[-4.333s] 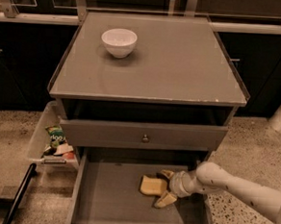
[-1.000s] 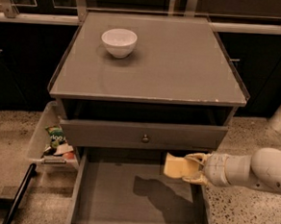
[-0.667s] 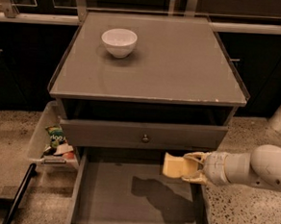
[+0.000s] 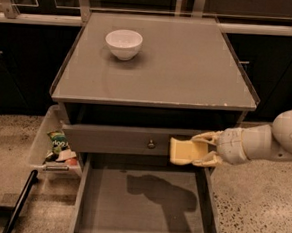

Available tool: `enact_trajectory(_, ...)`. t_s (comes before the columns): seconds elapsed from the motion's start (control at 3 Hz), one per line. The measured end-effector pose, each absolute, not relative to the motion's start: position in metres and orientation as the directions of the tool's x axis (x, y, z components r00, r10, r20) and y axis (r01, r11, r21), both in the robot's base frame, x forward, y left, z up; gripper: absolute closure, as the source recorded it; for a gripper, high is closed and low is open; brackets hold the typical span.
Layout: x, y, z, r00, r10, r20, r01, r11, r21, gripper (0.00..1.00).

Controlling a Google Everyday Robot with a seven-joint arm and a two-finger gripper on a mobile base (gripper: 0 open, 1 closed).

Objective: Pick sponge from middle drawer and place on counter

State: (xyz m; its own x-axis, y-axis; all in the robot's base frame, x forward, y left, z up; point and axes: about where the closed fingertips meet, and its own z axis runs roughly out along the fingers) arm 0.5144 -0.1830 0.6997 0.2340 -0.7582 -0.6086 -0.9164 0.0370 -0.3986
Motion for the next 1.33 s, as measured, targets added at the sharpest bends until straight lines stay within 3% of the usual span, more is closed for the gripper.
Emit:
enact_trajectory(1.0,0.528,-0.191,0.854,0.424,-0.767,-0.481,-0.819,-0.098,-0.566,1.0)
enact_trajectory(1.33,0.528,-0.191,0.854,0.424,-0.767,-0.481,-0.819,-0.098,-0.566,1.0)
